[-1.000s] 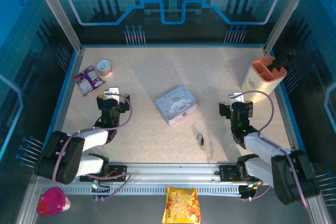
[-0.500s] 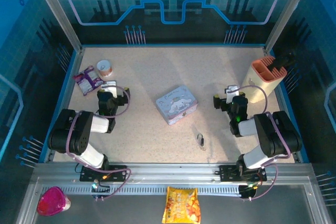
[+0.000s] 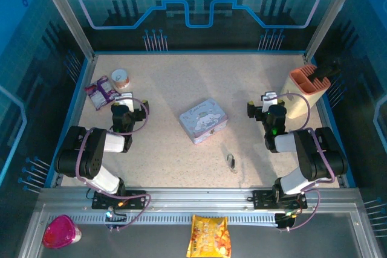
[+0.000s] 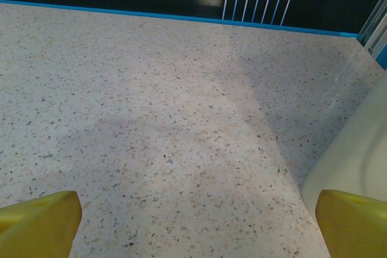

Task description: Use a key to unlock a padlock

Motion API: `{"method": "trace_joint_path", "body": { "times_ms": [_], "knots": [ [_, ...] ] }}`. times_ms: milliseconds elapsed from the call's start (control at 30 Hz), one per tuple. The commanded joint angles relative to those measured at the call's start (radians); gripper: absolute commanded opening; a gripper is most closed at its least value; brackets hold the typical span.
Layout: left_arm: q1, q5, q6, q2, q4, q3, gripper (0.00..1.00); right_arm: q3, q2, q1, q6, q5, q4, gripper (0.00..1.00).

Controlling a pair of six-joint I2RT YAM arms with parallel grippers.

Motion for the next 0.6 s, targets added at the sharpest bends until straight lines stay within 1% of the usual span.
{"method": "trace_joint_path", "body": {
  "times_ms": [0,300,400,567],
  "knots": [
    [0.005,0.018,-0.019,-0.014,-0.005,0.006,0.99,0.010,0.006,0.007,-0.003,0.015,0.016,1.00],
    [0.005,0.018,-0.019,-0.014,-0.004,0.006,0.99,0.010,0.006,0.008,-0.004,0.019,0.019,1.00],
    [0.005,0.018,-0.019,-0.014,-0.004,0.006,0.99,0.017,0.004,-0.004,0.005,-0.007,-0.001,1.00],
    [0.005,0.028,-0.015,-0.014,-0.009,0.009,0.99,-0.004,0.003,0.002,0.004,0.016,0.039,1.00]
  ]
}}
